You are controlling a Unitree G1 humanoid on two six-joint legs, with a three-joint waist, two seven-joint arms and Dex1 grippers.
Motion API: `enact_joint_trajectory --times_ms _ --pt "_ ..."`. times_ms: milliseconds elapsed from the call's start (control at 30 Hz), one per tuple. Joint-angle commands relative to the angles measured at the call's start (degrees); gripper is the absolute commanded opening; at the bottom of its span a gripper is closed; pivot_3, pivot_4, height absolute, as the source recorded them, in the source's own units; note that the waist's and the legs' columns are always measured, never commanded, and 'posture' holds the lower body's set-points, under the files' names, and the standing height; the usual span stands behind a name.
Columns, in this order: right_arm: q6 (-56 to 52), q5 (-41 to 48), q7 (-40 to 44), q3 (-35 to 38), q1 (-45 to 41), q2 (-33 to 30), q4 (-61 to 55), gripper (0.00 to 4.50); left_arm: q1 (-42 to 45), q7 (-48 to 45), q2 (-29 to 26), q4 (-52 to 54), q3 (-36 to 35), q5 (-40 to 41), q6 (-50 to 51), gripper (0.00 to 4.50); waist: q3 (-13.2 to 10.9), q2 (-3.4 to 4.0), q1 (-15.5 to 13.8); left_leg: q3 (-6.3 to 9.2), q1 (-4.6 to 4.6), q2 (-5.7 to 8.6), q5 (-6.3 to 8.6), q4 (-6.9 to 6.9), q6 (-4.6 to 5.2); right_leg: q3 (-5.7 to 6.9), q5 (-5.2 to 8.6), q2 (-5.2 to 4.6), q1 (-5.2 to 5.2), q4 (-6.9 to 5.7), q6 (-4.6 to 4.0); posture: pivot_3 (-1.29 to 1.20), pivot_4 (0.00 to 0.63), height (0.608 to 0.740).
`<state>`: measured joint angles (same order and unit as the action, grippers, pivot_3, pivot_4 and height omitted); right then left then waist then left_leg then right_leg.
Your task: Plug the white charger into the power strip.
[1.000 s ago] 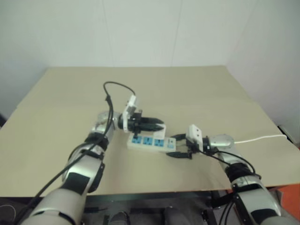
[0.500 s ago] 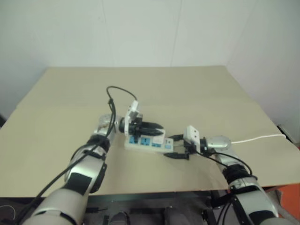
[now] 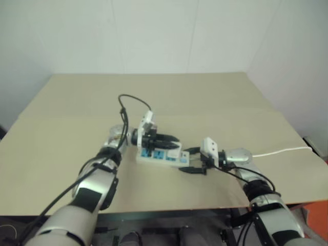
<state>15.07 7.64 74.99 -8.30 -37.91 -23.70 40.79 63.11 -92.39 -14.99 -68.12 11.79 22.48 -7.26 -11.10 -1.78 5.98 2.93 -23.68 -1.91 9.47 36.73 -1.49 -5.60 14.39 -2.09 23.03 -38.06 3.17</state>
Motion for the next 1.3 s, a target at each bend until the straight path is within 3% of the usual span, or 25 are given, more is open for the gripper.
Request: enact_joint_trajectory --times_ms 33,400,700,1000,1300 --pt "0.28 -1.76 -0.03 -1.75 1.13 0.41 -0.23 3.43 1.07 -0.11 -0.07 0.26 0.78 -0.13 0.04 0.95 0.00 0.00 0.00 0.00 0.00 0.00 0.00 0.00 0.00 0.00 0.00 0.00 0.00 0.00 0.00 0.00 0.150 0.740" --pt "0.14 -2.00 -0.24 -1.83 1.77 -0.01 -0.64 3.43 0.64 -0.11 -2.85 0.79 5.78 1.10 0.59 0.95 0.01 0.00 0.01 0.00 0.07 0.00 0.00 -0.01 0.00 -0.01 0.00 0.00 -0.04 0.00 0.01 0.00 0.150 0.740" --pt "0.28 -1.95 -0.58 -1.79 2.09 0.06 -1.21 3.43 0.36 -0.11 -2.12 -0.30 5.66 2.10 -0.49 0.95 0.01 0.00 0.02 0.00 0.05 -0.01 0.00 -0.05 0.00 -0.01 0.01 0.02 -0.02 0.03 0.00 0.00 0.150 0.740" --pt "0.60 -1.35 -0.53 -1.46 2.63 0.08 -1.93 3.43 -3.67 -0.11 -2.74 -2.11 5.05 -0.82 -5.90 0.95 0.04 -0.03 -0.03 0.01 0.11 -0.01 0.00 -0.05 0.00 -0.01 0.01 0.02 -0.07 0.03 0.00 0.00 0.150 0.740" --pt "0.67 -0.87 -0.39 -1.52 3.61 -0.26 -3.63 3.43 -5.37 -0.11 -2.41 -4.31 5.78 -7.62 -13.83 0.95 0.49 -0.12 -0.28 0.00 0.77 -0.01 0.01 -0.32 -0.02 0.00 0.08 0.01 -0.75 0.31 -0.07 0.00 0.150 0.740"
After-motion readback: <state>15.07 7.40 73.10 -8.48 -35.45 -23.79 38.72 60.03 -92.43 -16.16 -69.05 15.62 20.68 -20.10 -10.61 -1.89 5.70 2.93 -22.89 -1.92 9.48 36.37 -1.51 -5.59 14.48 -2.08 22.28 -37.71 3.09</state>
